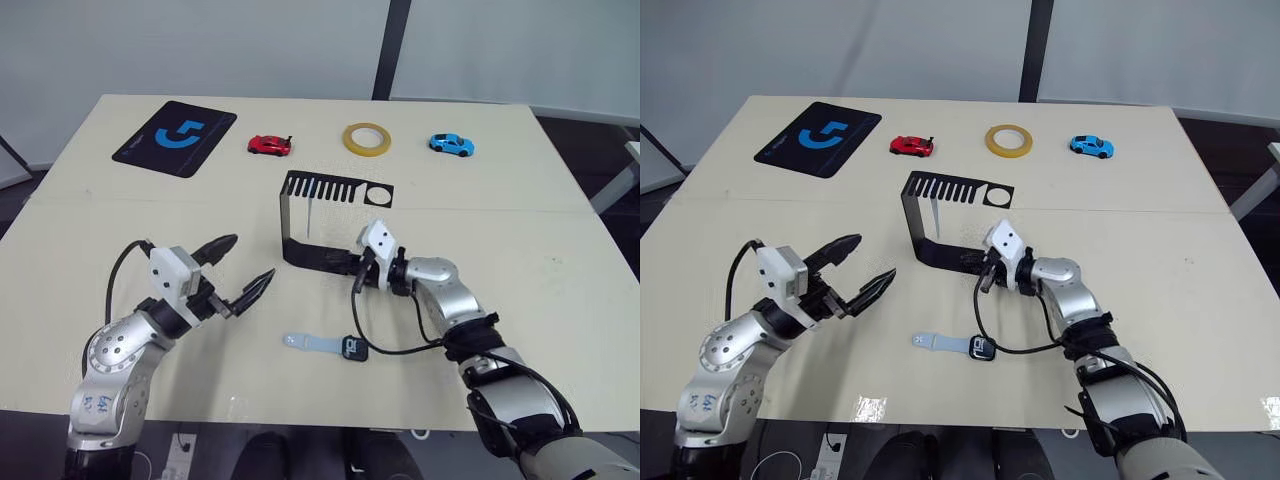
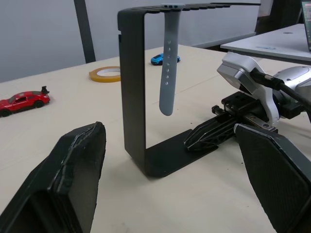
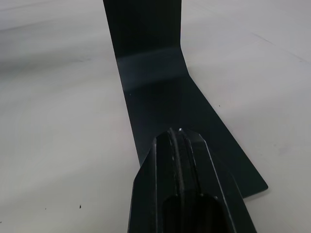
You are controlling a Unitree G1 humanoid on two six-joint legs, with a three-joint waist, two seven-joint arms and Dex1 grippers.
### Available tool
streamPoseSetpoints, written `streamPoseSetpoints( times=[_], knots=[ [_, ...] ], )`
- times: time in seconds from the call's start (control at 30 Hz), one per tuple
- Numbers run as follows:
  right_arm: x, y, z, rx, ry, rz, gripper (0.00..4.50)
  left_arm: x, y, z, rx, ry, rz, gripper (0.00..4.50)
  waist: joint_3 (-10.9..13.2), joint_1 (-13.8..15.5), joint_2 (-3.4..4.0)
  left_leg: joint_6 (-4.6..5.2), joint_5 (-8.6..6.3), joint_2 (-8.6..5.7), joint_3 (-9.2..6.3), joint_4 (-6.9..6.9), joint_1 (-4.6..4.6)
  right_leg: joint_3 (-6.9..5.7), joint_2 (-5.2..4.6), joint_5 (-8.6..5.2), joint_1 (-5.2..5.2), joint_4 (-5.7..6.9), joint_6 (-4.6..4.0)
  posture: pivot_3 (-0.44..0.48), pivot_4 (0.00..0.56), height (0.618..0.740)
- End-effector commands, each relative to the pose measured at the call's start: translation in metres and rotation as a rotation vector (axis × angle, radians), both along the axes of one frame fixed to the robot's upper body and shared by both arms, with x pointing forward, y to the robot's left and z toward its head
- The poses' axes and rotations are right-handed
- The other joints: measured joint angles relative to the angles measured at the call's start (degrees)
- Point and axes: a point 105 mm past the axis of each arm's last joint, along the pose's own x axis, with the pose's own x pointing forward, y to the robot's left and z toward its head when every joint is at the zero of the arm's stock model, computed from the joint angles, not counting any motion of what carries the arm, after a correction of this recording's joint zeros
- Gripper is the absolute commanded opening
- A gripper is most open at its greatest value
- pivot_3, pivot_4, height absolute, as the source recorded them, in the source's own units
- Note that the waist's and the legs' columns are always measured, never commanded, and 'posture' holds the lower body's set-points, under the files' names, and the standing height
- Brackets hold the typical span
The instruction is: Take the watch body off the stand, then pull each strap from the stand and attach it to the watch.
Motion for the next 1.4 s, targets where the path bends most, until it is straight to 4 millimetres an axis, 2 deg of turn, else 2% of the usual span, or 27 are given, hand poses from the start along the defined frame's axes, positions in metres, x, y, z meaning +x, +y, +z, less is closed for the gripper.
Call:
streamPoseSetpoints(
  times=[0.03, 0.3, 0.43, 0.6, 0.7, 1.0, 1.23, 1.4],
  knots=[
    [-0.002, 0.001, -0.011, -0.018, 0.037, 0.009, 0.05, -0.003, -0.011, 0.015, 0.019, -0.062, -0.007, 4.50, 0.0, 0.0, 0.00, 0.00, 0.00, 0.00, 0.00, 0.00, 0.01, 0.00, 0.00, 0.00, 0.00, 0.00, 0.00, 0.000, 0.150, 0.740],
    [-0.004, 0.004, -0.015, 0.009, 0.072, 0.003, 0.05, 0.015, -0.029, 0.021, 0.048, -0.132, 0.078, 4.50, 0.0, 0.0, -0.01, 0.00, 0.00, 0.00, 0.00, 0.00, 0.03, 0.00, 0.00, 0.00, 0.02, 0.01, 0.00, 0.000, 0.150, 0.740],
    [-0.006, 0.007, -0.013, 0.019, 0.076, 0.017, 0.00, 0.026, -0.041, 0.024, 0.051, -0.172, 0.122, 3.19, 0.0, 0.0, -0.01, -0.01, 0.00, -0.01, 0.00, 0.00, 0.02, 0.00, 0.00, 0.00, 0.03, 0.00, 0.00, 0.000, 0.150, 0.740],
    [-0.007, 0.008, -0.012, 0.021, 0.075, 0.018, 0.00, 0.029, -0.061, 0.023, 0.008, -0.145, 0.093, 3.19, 0.0, 0.0, -0.01, -0.01, 0.00, 0.00, 0.01, 0.00, 0.02, 0.01, 0.01, 0.01, 0.02, 0.01, 0.01, 0.000, 0.150, 0.740],
    [-0.007, 0.008, -0.012, 0.018, 0.077, 0.019, 0.00, 0.029, -0.066, 0.022, -0.002, -0.135, 0.096, 3.19, 0.0, 0.0, -0.01, -0.02, 0.01, 0.01, 0.01, 0.00, 0.02, 0.01, 0.02, 0.01, 0.02, 0.01, 0.01, 0.000, 0.150, 0.740],
    [-0.009, 0.006, -0.012, 0.006, 0.082, 0.022, 0.00, 0.050, -0.080, 0.016, -0.009, -0.091, 0.173, 3.19, 0.0, 0.2, -0.02, -0.02, 0.01, -0.01, 0.01, 0.00, 0.02, 0.00, 0.02, 0.01, 0.03, -0.01, 0.02, 0.000, 0.150, 0.740],
    [-0.012, 0.006, -0.015, -0.011, 0.086, 0.033, 0.00, 0.069, -0.077, 0.011, 0.012, -0.061, 0.273, 3.19, 0.0, 0.2, -0.02, -0.03, 0.02, -0.01, 0.01, 0.00, 0.03, 0.01, 0.02, 0.01, 0.03, 0.00, 0.02, 0.000, 0.150, 0.740],
    [-0.012, 0.007, -0.013, -0.008, 0.085, 0.036, 0.00, 0.072, -0.083, 0.014, -0.006, -0.078, 0.257, 3.19, 0.0, 0.2, -0.02, -0.03, 0.02, -0.01, 0.01, 0.00, 0.02, 0.01, 0.02, 0.01, 0.03, -0.01, 0.03, 0.000, 0.150, 0.740]
  ],
)
